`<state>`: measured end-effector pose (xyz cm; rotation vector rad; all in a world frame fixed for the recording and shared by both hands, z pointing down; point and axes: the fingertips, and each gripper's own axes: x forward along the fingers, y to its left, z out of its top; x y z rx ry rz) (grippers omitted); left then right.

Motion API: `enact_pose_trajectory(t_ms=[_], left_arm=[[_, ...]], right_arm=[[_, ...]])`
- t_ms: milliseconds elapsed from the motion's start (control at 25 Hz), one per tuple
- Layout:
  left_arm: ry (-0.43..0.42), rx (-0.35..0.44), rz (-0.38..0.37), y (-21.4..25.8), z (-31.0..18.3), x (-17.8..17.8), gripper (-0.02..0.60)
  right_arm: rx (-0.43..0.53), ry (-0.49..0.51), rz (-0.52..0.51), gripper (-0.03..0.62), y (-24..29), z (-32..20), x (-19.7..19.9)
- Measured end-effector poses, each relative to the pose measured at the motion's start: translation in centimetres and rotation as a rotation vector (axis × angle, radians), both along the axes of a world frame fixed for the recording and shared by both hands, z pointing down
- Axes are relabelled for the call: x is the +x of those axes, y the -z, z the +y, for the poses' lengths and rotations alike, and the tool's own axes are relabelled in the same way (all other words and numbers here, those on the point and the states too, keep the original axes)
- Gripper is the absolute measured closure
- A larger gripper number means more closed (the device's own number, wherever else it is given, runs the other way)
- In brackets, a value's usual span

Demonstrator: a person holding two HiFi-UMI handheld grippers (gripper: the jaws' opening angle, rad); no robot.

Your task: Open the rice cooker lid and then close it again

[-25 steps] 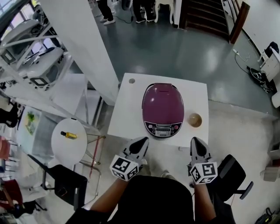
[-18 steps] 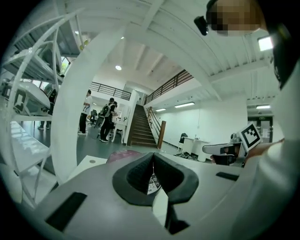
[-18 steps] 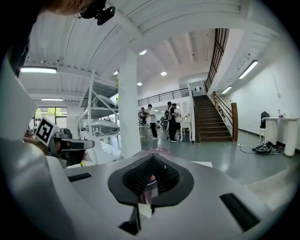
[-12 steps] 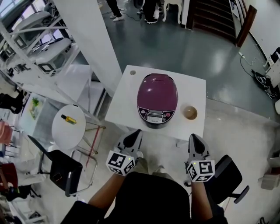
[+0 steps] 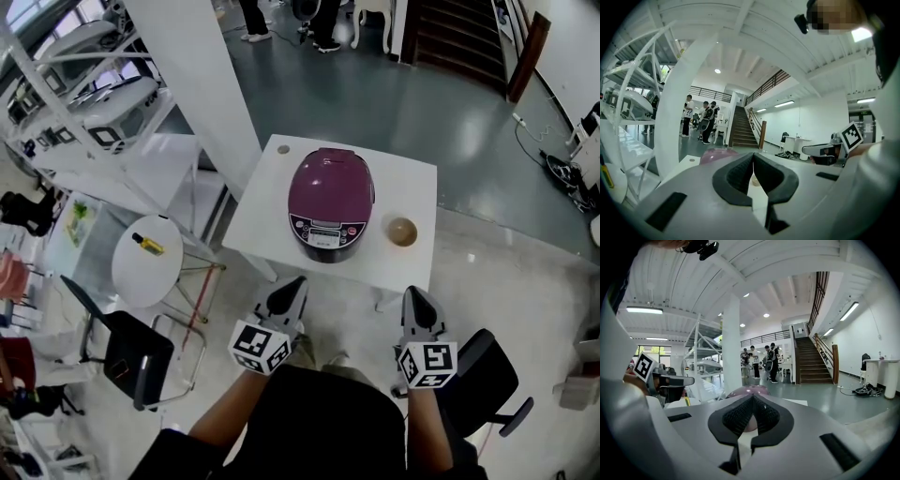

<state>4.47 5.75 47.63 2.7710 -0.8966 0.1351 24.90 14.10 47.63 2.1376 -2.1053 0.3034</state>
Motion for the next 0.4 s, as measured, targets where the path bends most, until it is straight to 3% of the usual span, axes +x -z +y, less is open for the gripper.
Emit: enact_pose_trajectory(t_ms=[240, 400], left_arm=[[-0.025, 0.038, -0.059, -0.2, 1.6, 0.2, 0.577], [-0.026, 0.02, -0.055, -0.3, 2.8, 0.5, 0.577]], right_arm=[[0.016, -0.008, -0.029, 0.595, -0.1, 0.7, -0.2], [0.022, -0.002, -0.039, 0.595, 0.0, 1.4, -0.2]])
